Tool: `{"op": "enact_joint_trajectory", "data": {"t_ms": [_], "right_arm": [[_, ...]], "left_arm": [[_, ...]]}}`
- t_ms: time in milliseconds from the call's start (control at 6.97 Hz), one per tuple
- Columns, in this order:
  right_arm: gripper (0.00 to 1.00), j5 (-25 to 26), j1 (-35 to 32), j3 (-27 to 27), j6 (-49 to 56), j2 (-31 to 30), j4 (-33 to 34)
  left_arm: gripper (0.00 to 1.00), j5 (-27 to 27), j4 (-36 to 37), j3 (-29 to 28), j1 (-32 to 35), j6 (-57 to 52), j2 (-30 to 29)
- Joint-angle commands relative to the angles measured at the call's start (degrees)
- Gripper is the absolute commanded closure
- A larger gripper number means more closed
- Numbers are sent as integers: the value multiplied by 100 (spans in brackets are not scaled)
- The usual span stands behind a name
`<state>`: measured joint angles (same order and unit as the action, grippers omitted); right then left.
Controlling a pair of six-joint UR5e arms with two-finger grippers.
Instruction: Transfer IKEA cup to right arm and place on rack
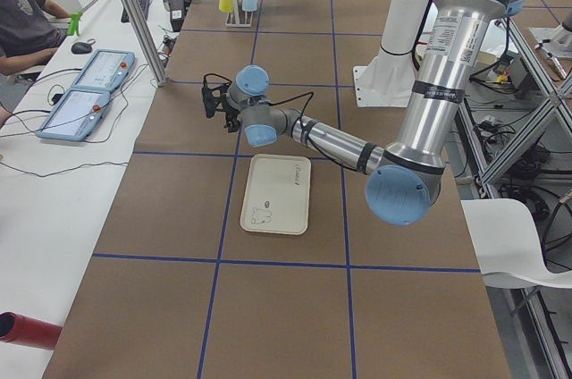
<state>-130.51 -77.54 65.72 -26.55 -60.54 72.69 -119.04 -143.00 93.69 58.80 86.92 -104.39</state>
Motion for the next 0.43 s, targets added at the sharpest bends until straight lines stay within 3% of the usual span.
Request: {"op": "enact_joint_trajectory", "data": {"t_ms": [0, 287], "right_arm": [[1, 17, 11, 2, 27, 15, -9], [1, 8, -6, 46, 1, 59, -9]], "left_arm": [[0, -5, 0, 9, 0, 0, -11], [0, -23, 70, 9, 43, -61, 24]]}}
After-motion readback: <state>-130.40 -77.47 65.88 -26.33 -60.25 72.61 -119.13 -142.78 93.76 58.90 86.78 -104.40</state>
